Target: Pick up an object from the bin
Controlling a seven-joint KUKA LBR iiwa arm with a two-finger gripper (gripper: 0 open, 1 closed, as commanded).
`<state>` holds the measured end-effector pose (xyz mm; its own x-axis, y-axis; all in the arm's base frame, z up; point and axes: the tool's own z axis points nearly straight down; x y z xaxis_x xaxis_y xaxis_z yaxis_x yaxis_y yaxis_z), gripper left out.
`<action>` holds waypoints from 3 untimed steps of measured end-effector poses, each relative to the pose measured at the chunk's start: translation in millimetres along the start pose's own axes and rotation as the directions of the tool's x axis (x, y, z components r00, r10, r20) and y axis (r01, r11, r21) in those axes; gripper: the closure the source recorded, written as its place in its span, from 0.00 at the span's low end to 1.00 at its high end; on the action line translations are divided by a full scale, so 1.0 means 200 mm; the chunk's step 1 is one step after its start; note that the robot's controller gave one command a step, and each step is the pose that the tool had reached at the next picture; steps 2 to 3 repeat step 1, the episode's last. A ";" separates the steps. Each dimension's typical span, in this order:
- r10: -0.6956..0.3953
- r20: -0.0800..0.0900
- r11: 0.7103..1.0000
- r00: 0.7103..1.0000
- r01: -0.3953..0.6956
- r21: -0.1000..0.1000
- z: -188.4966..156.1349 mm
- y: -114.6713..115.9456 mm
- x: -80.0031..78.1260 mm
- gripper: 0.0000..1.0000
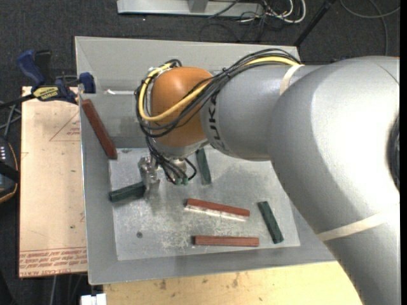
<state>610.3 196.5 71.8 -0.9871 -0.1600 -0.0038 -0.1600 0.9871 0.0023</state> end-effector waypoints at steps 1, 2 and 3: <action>-0.058 0.009 0.998 0.998 0.058 0.001 -0.91 -0.11 -0.16 1.00; -0.058 0.009 0.998 0.998 0.058 0.001 -0.91 -0.11 -0.16 1.00; -0.058 0.009 0.998 0.998 0.058 0.001 -0.91 -0.11 -0.16 1.00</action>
Offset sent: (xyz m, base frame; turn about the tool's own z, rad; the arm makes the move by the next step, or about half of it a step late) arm 0.0000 0.0000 0.0000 0.0000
